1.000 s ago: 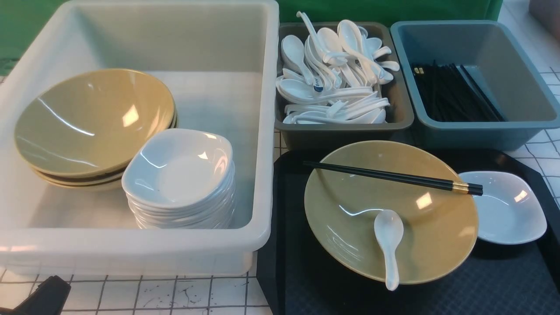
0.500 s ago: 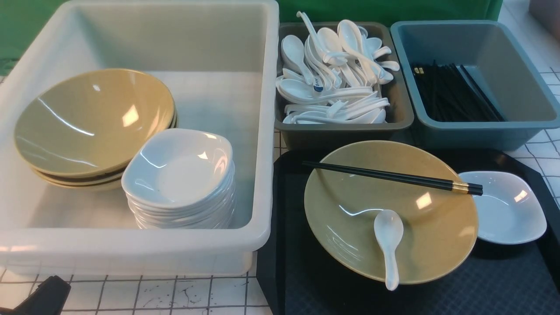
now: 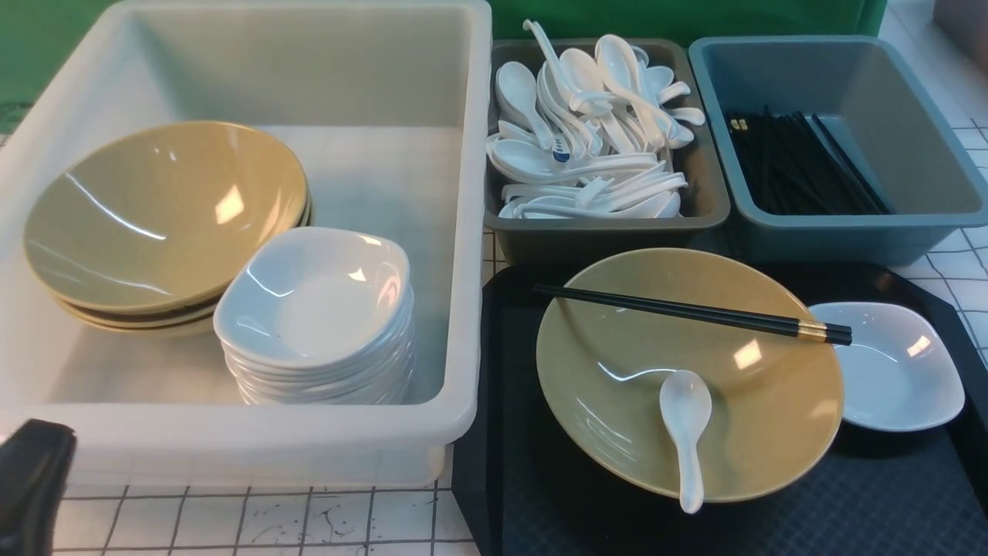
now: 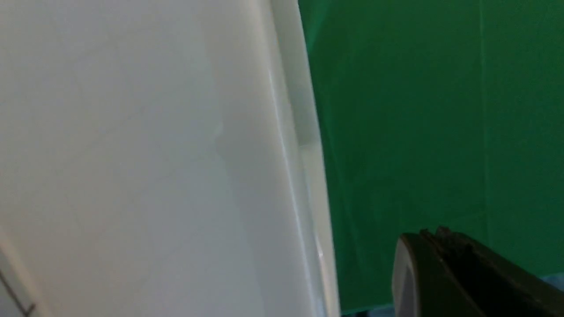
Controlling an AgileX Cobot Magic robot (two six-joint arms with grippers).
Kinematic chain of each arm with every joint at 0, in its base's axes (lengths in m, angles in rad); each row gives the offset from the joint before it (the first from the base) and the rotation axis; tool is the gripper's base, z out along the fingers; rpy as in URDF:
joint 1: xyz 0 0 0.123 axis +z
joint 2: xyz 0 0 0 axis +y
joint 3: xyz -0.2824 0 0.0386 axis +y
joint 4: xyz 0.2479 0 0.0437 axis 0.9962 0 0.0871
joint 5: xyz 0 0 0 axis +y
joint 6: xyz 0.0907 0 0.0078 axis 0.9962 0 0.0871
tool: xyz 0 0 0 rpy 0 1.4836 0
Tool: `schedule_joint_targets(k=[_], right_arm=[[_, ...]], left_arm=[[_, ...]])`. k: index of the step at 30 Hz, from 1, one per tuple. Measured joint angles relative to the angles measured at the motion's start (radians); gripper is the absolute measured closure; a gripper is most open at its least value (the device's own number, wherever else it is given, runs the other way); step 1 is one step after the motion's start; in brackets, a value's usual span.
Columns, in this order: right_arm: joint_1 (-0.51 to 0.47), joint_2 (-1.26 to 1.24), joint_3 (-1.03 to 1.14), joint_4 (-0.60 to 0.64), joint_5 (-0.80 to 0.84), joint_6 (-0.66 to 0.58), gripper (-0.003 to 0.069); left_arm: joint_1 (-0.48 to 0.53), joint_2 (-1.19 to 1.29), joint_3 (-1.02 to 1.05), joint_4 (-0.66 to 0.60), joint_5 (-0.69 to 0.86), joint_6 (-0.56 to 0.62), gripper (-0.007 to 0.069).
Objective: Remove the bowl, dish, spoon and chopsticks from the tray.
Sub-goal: Use the right arm to grab the chopsticks
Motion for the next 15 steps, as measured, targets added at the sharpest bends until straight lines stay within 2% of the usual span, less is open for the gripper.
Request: schedule_joint_targets(k=[3,8,13,15], right_arm=[[0.0,0.0,0.0,0.0,0.0,0.0,0.0423],[0.0,0.0,0.0,0.0,0.0,0.0,0.0423],[0.0,0.0,0.0,0.0,-0.002,0.0,0.0423],[0.0,0.0,0.002,0.0,-0.016,0.0,0.0423]], left_arm=[[-0.005,0.0,0.0,-0.033,-0.01,0.0,0.0625],[-0.055,0.035,-0.13,-0.01,0.154,0.064,0.0625],[-0.1,0.21,-0.353,0.044,0.362,0.235,0.0625],[-0.106,0.316,-0.46,0.063,0.492,0.33,0.0625]])
